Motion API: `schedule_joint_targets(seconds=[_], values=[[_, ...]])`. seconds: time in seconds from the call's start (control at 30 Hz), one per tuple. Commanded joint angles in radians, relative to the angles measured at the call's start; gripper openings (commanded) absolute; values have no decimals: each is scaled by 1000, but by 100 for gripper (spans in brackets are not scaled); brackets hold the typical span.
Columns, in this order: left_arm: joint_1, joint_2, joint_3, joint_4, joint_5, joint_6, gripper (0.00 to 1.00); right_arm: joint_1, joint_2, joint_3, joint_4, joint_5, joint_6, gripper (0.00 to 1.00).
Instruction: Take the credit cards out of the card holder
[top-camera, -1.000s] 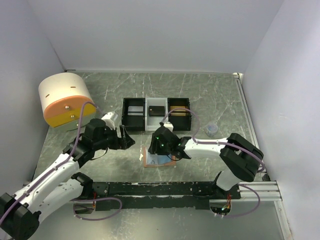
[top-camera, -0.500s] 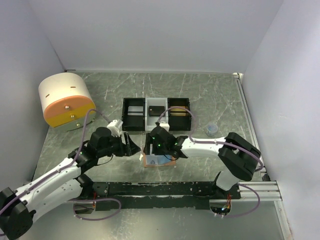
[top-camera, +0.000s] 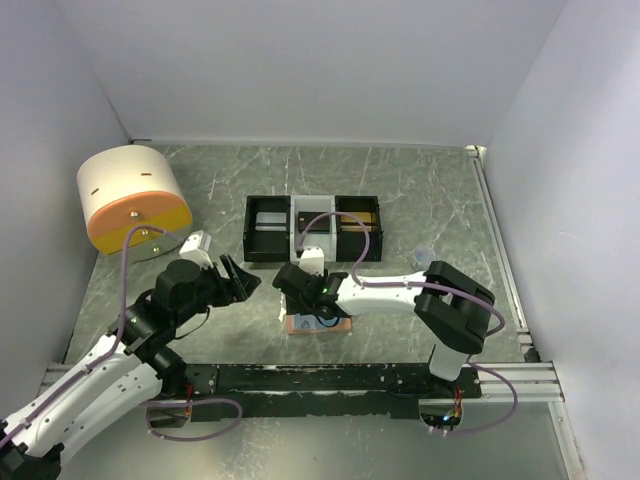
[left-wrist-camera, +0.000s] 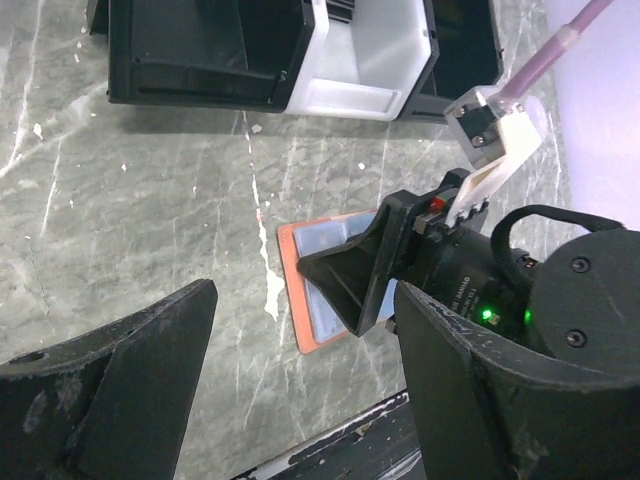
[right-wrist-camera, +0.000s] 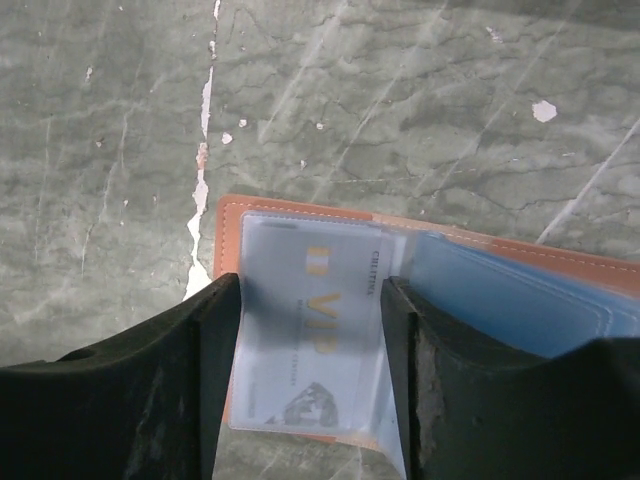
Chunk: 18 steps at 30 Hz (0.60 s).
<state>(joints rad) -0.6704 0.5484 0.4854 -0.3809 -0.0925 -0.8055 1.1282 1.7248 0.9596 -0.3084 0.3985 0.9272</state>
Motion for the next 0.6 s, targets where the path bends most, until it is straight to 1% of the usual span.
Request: schedule_joint_targets(seconds=[0.0,0.13,0.27,0.37,0.43,0.57], values=[[-4,36,14,-1,28,11,83,-5,21,-76,-26,-56,11,53],[-5,96,-12,97,152,51,82,-39,-27,-132,57,-129,4,50],[-6,167,-38,193,298,82,81,-90,-92,-214,172,-246,-14,50],[-13,219,-66,284,383,86,79,-122,-112,-251,225,-312,-12,50],[-28,243,-91,344,408,73,78,-137,-118,-274,250,-337,-2,50],[-75,269,-155,445,398,29,77,-151,-126,-297,268,-354,2,51]])
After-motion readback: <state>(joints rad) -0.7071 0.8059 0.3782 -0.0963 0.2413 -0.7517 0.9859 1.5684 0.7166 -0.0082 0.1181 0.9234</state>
